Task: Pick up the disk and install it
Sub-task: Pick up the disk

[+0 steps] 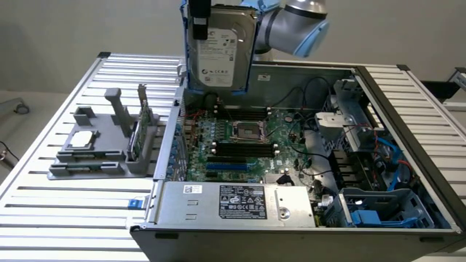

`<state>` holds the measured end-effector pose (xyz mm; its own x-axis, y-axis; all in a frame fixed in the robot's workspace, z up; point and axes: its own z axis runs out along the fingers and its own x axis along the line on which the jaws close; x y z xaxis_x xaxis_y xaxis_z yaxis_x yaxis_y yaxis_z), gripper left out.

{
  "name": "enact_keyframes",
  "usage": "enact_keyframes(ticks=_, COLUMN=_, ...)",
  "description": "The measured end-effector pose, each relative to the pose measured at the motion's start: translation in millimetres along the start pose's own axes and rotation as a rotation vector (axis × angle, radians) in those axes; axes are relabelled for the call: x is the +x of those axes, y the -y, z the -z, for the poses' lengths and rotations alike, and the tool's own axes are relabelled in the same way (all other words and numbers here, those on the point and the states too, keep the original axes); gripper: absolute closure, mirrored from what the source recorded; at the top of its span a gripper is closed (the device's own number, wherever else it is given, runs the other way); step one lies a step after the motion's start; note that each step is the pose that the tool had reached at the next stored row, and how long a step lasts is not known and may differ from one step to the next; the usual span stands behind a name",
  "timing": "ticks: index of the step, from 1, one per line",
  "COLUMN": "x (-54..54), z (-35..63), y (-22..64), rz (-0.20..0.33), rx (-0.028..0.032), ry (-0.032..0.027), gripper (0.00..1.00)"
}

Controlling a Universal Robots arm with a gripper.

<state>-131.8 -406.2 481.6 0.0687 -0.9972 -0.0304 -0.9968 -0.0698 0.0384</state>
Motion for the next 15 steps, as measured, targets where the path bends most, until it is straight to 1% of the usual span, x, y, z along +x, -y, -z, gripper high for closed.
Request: enact_keyframes(ticks=15, x=35.0, z=1.8, y=57.4, rz=0.000, rx=-0.0001, ry=0.0000, gripper=0.67)
